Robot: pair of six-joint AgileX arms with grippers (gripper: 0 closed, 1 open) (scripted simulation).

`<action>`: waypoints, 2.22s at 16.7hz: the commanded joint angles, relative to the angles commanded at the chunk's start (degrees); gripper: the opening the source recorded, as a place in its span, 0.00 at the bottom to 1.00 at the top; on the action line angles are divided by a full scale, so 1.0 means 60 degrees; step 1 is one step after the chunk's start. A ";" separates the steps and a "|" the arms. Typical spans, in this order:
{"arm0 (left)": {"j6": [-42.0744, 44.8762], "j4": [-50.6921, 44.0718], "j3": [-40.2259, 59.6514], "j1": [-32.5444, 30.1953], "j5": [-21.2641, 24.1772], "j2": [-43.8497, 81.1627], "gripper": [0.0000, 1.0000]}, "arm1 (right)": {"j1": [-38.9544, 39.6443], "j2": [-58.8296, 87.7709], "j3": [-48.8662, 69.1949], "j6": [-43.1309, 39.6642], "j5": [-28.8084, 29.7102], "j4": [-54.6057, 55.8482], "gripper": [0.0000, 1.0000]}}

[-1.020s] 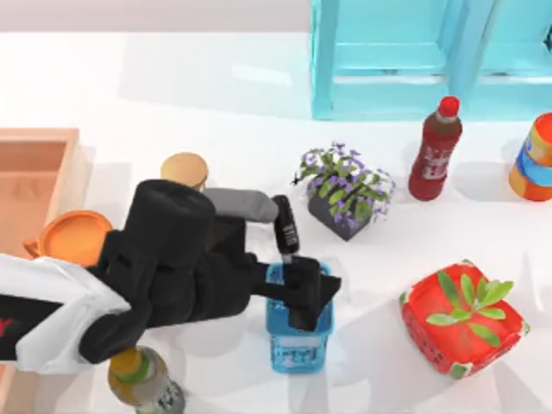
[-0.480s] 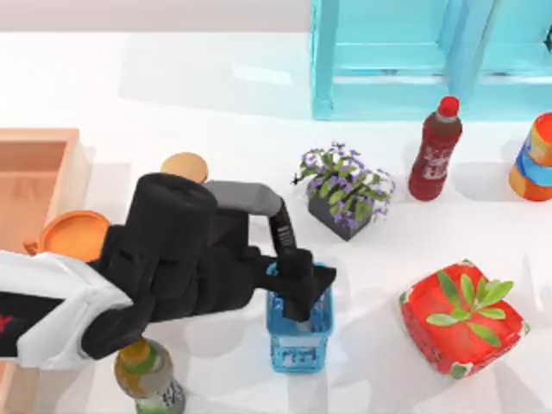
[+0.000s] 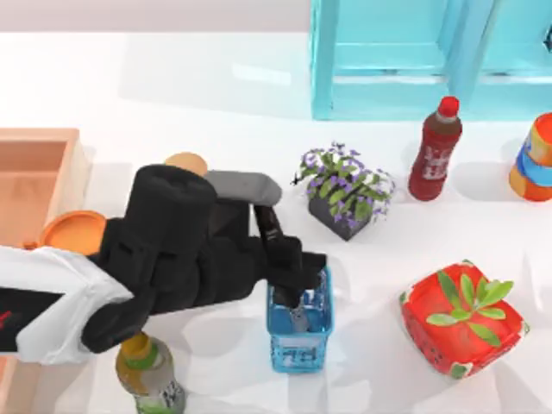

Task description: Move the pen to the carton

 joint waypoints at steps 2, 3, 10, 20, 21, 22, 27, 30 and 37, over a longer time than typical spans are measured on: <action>0.0000 0.0000 0.0000 0.0000 0.0000 0.0000 0.00 | 0.0000 0.0000 0.0000 0.0000 0.0000 0.0000 1.00; 0.0042 0.0094 0.0330 0.0080 -0.0025 -0.0143 0.00 | 0.0000 0.0000 0.0000 0.0000 0.0000 0.0000 1.00; 0.1289 -0.2082 0.1157 0.0990 0.1011 -0.0802 0.00 | 0.0000 0.0000 0.0000 0.0000 0.0000 0.0000 1.00; 0.3802 -0.9239 0.3286 0.5050 0.3924 -0.4096 0.00 | 0.0000 0.0000 0.0000 0.0000 0.0000 0.0000 1.00; 0.3923 -0.9547 0.3417 0.5324 0.4085 -0.4351 0.00 | 0.0000 0.0000 0.0000 0.0000 0.0000 0.0000 1.00; 0.4007 -0.9751 0.3521 0.5504 0.4194 -0.4528 0.00 | 0.0000 0.0000 0.0000 0.0000 0.0000 0.0000 1.00; 0.4055 -0.9848 0.3570 0.5562 0.4234 -0.4592 0.00 | 0.0000 0.0000 0.0000 0.0000 0.0000 0.0000 1.00; 0.4348 -0.9997 0.3819 0.5713 0.4096 -0.4524 0.00 | 0.0000 0.0000 0.0000 0.0000 0.0000 0.0000 1.00; 0.7479 -1.1749 0.5874 0.7263 0.3002 -0.3773 0.00 | 0.0000 0.0000 0.0000 0.0000 0.0000 0.0000 1.00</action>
